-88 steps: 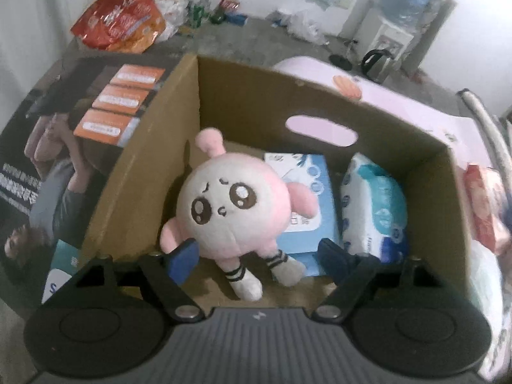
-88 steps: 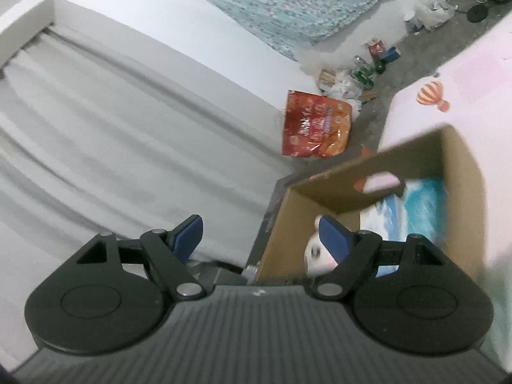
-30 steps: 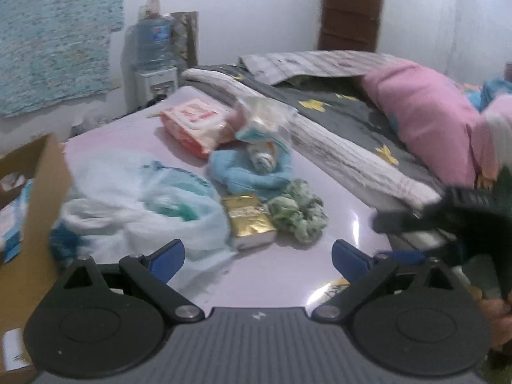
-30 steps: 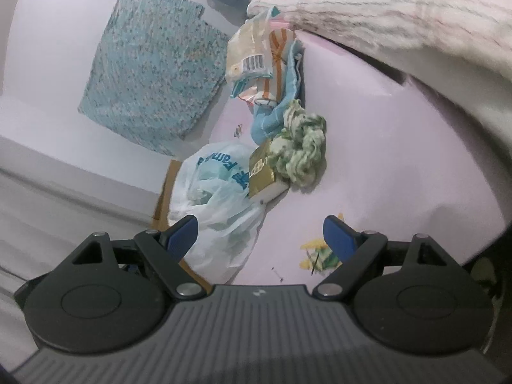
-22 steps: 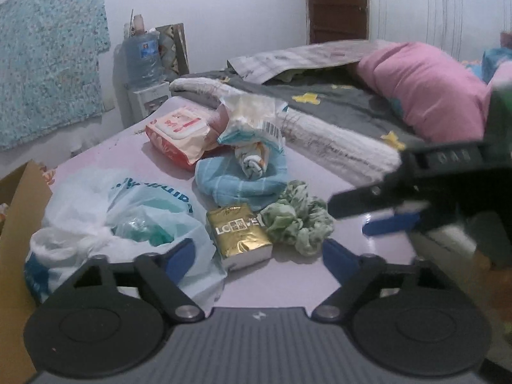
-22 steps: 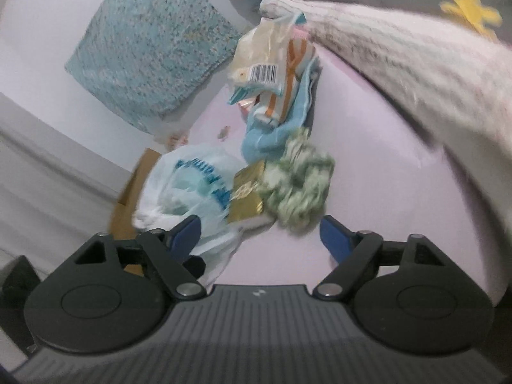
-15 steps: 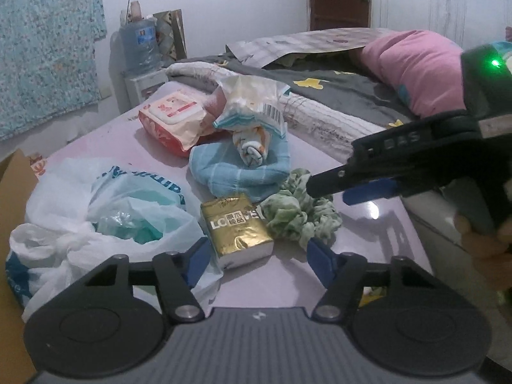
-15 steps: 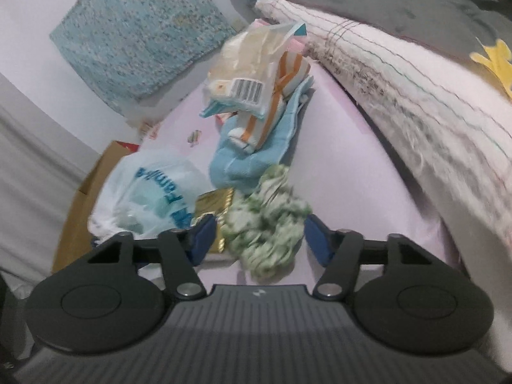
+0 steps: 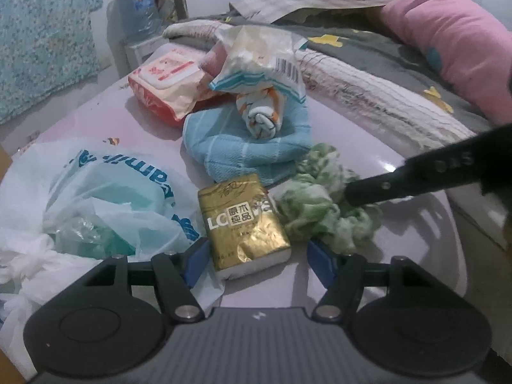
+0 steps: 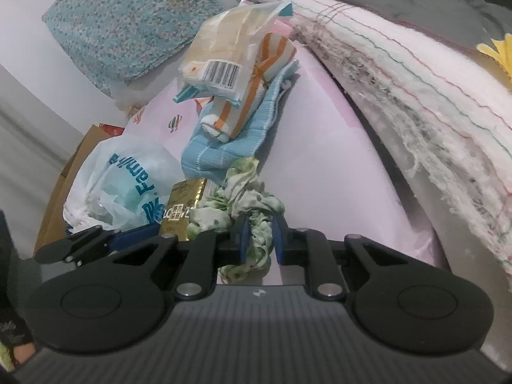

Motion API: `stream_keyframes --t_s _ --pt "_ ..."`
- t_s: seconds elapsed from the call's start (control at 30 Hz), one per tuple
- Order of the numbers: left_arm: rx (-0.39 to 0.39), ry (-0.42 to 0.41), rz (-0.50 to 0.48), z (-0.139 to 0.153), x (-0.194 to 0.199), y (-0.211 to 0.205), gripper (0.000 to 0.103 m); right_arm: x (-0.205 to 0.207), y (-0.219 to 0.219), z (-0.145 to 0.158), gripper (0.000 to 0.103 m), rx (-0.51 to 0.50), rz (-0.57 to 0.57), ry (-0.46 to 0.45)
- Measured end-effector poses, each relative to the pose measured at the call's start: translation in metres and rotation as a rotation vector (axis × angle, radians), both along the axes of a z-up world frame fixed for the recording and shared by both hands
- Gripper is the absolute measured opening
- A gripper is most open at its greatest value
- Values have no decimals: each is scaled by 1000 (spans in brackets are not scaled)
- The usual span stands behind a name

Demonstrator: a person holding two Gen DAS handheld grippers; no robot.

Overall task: Organize soft objects
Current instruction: 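Grasp the green floral scrunchie with the right gripper while the left gripper approaches the gold tissue pack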

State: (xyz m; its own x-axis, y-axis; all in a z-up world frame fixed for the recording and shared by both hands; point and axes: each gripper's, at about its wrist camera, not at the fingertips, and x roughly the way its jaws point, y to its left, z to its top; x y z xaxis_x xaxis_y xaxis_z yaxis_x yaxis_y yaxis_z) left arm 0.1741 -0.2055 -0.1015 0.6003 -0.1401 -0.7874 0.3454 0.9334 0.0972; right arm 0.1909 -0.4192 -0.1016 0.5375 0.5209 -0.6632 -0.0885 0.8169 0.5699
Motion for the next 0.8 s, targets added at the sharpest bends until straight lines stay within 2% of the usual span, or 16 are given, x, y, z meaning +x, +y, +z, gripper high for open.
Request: stream_keyframes --t_s 0.13,0.17,0.2,0.4,0.8 --pt "-10 24 24 -3 8 -1 68 -3 -4 -1 15 11 -1 3" --pt "-15 27 29 -3 8 -1 66 -4 -4 -1 15 15 -1 5" --pt "-19 30 31 -3 8 -1 59 -4 -4 -1 15 18 -1 6" --pt "-25 51 0 -1 -4 -5 59 -16 -7 -3 15 42 -2 21" --pt "-56 92 -44 2 -49 -2 59 -65 -12 -7 15 82 -8 64"
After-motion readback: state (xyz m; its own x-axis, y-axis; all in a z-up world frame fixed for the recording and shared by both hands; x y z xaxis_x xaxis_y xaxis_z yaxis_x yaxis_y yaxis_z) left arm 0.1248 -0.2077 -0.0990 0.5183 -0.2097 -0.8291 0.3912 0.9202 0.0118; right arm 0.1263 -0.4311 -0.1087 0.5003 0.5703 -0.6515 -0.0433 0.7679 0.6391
